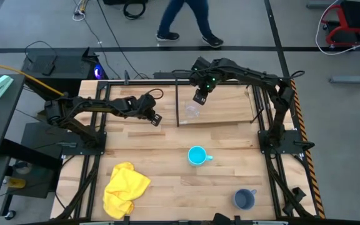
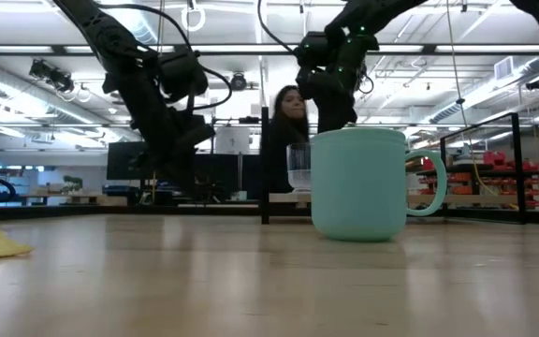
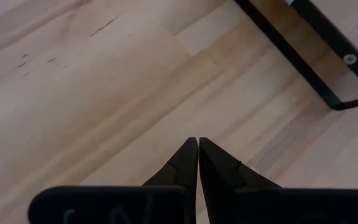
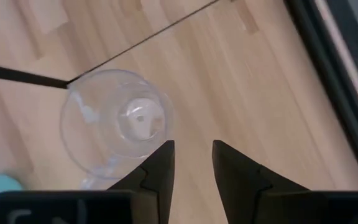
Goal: Stack small to large cups/mugs on shelf
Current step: Put the transparent mug on the shelf
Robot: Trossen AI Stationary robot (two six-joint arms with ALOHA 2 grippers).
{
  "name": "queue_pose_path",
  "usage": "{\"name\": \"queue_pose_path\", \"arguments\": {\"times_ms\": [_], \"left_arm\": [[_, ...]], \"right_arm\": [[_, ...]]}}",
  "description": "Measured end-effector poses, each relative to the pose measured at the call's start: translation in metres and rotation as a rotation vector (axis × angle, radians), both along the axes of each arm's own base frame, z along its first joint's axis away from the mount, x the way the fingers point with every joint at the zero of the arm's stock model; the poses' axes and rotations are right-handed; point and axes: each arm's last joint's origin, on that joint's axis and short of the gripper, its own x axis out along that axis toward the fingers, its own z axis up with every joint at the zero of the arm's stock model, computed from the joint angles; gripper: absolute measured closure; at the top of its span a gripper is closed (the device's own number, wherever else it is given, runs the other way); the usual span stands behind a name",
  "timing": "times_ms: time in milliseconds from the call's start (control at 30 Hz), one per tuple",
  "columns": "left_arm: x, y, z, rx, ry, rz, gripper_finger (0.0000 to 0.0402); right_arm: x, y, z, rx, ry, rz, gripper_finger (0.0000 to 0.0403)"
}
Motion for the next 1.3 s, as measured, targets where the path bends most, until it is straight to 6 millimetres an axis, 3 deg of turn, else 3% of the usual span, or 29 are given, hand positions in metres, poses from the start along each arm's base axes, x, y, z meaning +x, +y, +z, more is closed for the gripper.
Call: {"name": "queue_pose_path", "arguments": {"times_ms": [300, 600, 867, 1300], "left_arm": [[0.003, 0.001, 0.002, 0.016, -0.03, -0.005, 0.0391], [0.003, 0.001, 0.002, 0.016, -0.03, -0.005, 0.0379], [0.003, 0.001, 0.002, 0.015, -0.031, -0.003, 0.0392], [0.003, 0.001, 0.002, 0.016, -0.031, -0.005, 0.0373]], "right_arm": [[0.012, 0.012, -0.011, -0.002, 0.027, 0.086, 0.0287], [0.011, 0.009, -0.012, -0.022, 0.039, 0.078, 0.0286], [0.013, 0.008, -0.011, -0.032, 0.024, 0.077, 0.0286], [0.019, 0.007, -0.025, -0.019, 0.049, 0.092, 0.0287]]}}
